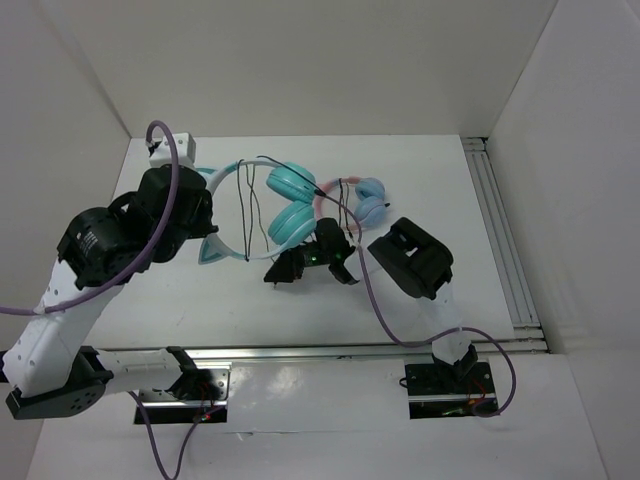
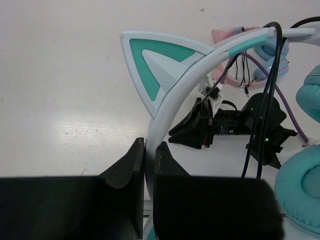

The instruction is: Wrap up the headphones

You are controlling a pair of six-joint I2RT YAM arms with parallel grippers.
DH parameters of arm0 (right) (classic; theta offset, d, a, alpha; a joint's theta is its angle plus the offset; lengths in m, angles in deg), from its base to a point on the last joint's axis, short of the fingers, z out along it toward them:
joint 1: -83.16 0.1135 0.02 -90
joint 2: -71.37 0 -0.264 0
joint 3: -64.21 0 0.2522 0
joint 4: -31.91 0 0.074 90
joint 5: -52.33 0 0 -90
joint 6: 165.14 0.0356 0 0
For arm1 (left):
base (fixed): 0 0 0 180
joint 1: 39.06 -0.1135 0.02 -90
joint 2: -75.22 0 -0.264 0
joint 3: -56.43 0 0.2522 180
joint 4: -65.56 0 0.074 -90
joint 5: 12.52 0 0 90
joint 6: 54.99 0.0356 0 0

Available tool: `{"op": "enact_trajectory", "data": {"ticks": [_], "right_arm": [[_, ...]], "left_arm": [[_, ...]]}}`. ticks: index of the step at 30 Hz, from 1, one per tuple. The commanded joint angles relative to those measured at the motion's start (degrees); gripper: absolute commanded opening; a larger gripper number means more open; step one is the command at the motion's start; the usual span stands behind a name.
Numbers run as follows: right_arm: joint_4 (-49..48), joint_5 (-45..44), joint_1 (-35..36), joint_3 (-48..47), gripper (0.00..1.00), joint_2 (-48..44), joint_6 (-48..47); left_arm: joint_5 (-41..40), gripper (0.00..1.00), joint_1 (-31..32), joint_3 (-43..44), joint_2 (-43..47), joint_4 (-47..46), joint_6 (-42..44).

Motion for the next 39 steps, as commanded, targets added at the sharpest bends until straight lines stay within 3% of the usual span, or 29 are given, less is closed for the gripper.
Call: {"op": "enact_trajectory", "data": {"ticks": [1, 11, 14, 23, 28, 33, 34, 36, 37, 39], "right_arm": [[-5.1, -0.8, -0.3, 1.0, 0.35, 0.9, -0.9], [-4.6, -0.8, 0.2, 1.0, 0.35, 3.2, -0.9], [-6.9, -2.2, 0.2, 1.6, 0.27, 3.2, -0.2], [-3.9, -14.6, 0.7, 3.0, 0.42, 1.4, -2.0], [1.3, -22.6, 1.8, 1.8, 0.42, 0.8, -3.9], [-1.8, -21.5, 1.8, 0.4, 0.42, 3.0, -2.2], [-2.4, -21.5, 2.3, 0.4, 0.41, 3.0, -1.6], [-3.5, -21.5, 2.3, -0.5, 0.07, 4.5, -1.6], [-3.5, -20.5, 2.3, -0.5, 0.01, 4.5, -1.0], [-4.1, -19.9, 2.3, -1.0, 0.00, 5.3, -0.5]], "left_arm": [[1.2, 0.00, -1.0, 0.3, 1.3, -6.9, -1.2], [2.3, 0.00, -4.0, -0.9, 1.9, -8.5, 0.0], [3.3, 0.00, -4.0, -2.2, 1.9, -8.5, 0.0], [3.3, 0.00, -4.5, -2.9, 2.4, -9.0, 0.0], [5.1, 0.00, -4.5, -2.9, 2.4, -9.0, 0.0], [5.6, 0.00, -4.5, -3.4, 3.5, -9.0, -0.6], [5.6, 0.00, -4.5, -3.4, 4.2, -9.0, -0.6], [6.3, 0.00, -4.5, -3.4, 4.2, -8.5, -0.6], [6.3, 0.00, -4.5, -3.4, 4.2, -8.5, -1.1], [5.6, 0.00, -4.5, -3.4, 4.7, -8.0, -1.1]]}}
